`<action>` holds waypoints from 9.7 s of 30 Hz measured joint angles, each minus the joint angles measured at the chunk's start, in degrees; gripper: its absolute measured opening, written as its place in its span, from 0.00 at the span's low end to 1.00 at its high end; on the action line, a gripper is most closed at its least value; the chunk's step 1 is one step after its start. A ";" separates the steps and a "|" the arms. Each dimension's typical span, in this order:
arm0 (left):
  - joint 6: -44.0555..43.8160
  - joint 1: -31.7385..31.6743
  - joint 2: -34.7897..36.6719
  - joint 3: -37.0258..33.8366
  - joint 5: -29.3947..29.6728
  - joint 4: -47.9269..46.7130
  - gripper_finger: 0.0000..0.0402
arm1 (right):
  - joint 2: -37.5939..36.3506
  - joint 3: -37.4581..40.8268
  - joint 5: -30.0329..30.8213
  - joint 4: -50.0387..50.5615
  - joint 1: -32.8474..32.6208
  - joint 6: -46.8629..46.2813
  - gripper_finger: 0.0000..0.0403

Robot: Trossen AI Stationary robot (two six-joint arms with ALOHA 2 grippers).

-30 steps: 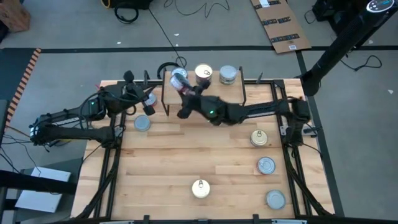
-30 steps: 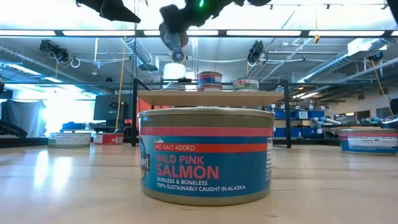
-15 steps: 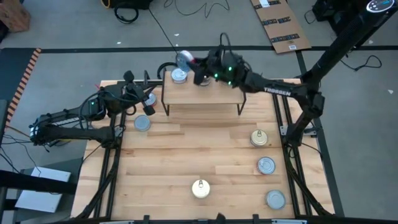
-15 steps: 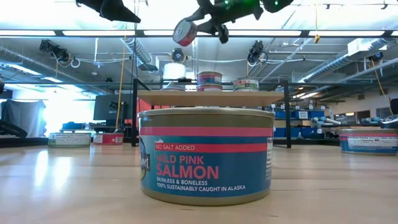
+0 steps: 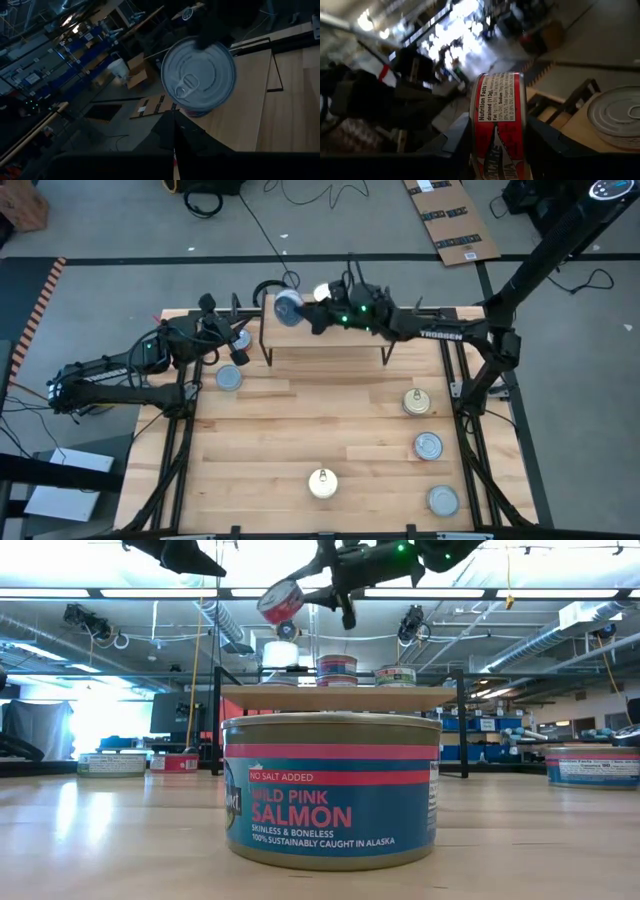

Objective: Stack canned seafood by type on shelf
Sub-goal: Stack the red tuna can on top of the red tuna can on the shelf

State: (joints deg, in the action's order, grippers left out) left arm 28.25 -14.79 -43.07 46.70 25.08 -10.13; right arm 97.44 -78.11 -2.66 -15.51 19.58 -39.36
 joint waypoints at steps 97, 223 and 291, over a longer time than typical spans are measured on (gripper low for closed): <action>90.92 26.82 -33.27 -0.11 27.55 57.87 0.38 | 0.77 29.14 22.95 -70.01 -19.19 -13.13 0.38; 34.13 -9.49 -35.88 14.42 8.55 6.27 0.36 | -24.23 27.70 25.21 -9.22 -27.72 27.46 0.03; 17.70 -5.88 -48.48 25.81 20.96 -12.52 0.50 | -24.19 27.75 24.62 -8.31 -30.95 30.36 0.02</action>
State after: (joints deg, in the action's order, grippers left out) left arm 45.95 -20.67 -91.55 72.51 46.04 -22.65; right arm 73.25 -50.37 21.95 -23.81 -11.37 -8.99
